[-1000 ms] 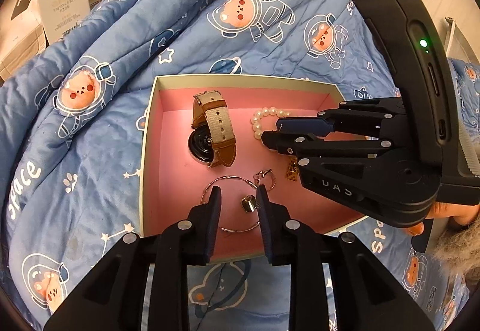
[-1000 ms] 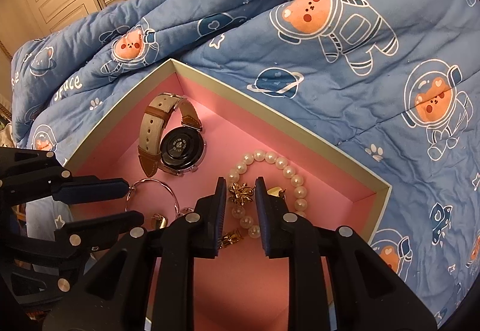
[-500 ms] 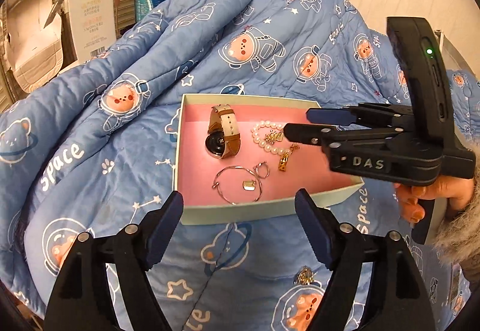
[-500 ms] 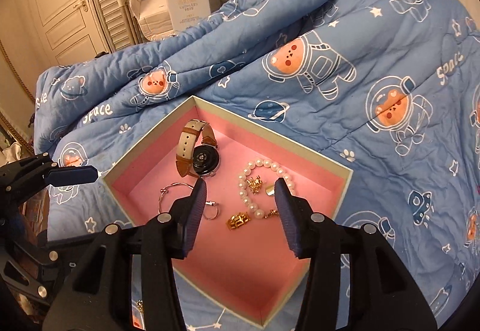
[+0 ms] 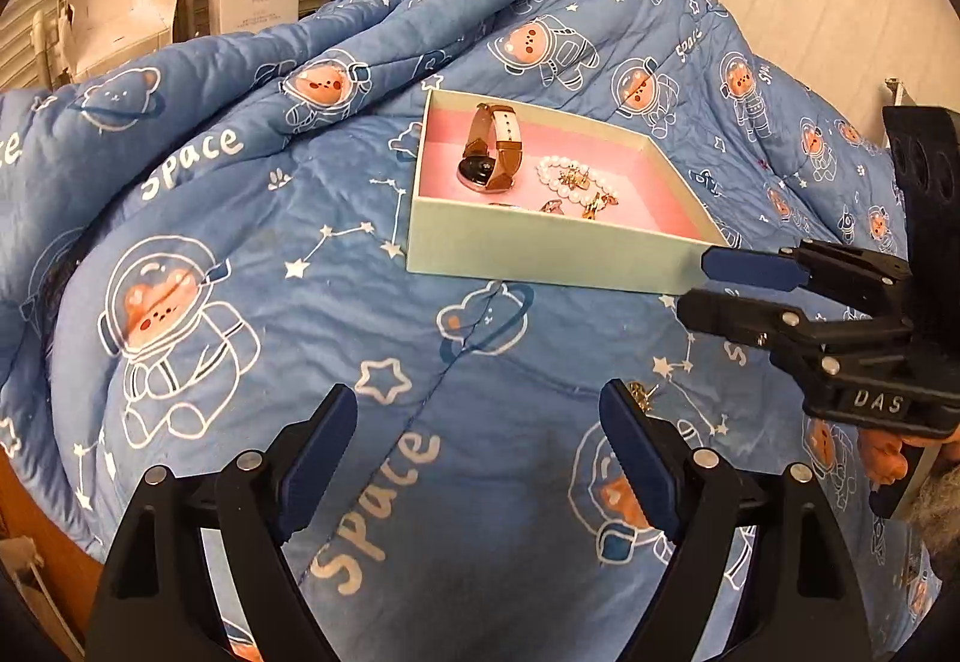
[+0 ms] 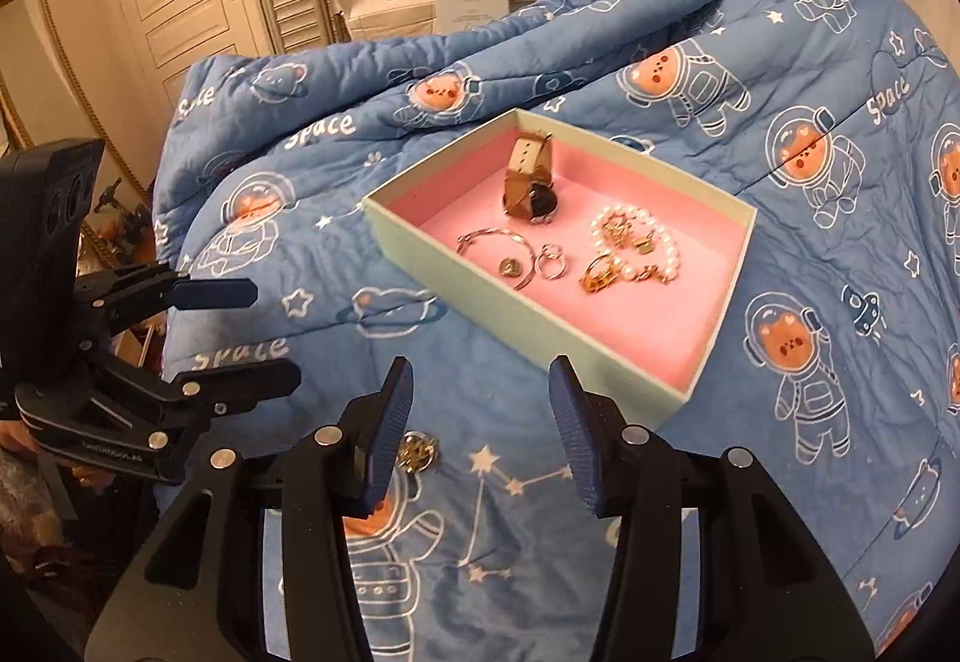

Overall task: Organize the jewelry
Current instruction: 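Move the right tool to the round gold pendant on the quilt and grasp it, then lift the gold pendant and carry it toward the box with the right tool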

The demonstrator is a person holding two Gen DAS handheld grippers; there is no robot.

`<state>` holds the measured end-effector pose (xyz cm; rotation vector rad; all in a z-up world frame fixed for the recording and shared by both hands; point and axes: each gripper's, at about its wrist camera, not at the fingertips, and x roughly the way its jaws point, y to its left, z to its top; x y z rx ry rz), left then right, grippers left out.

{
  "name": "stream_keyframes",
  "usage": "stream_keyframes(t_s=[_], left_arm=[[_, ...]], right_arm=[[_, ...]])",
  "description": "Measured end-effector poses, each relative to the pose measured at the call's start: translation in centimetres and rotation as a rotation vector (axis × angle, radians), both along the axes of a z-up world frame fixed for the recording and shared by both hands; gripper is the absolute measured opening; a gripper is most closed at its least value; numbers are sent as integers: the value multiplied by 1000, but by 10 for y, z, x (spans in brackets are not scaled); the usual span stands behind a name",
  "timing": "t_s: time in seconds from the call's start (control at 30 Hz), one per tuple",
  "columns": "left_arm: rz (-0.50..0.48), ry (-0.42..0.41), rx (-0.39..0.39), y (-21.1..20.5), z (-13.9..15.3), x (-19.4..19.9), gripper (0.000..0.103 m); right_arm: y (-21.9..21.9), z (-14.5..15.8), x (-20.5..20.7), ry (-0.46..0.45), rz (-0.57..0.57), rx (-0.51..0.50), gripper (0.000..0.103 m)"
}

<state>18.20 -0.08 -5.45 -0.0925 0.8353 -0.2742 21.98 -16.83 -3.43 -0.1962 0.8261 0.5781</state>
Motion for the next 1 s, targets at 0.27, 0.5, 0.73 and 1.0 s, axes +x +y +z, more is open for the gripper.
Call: stream_keyframes(t_s=[0.27, 0.5, 0.73, 1.0], left_arm=[[19, -5, 18, 1, -6, -18, 81], [26, 11, 1, 0, -11, -24, 81], [17, 17, -3, -4, -15, -26, 81], [6, 17, 0, -8, -15, -25, 81]], right_arm=[[26, -35, -23, 49, 69, -52, 40], [28, -48, -15, 72, 41, -63, 31], [25, -48, -13, 90, 29, -40, 23], [22, -48, -16, 94, 25, -24, 20]])
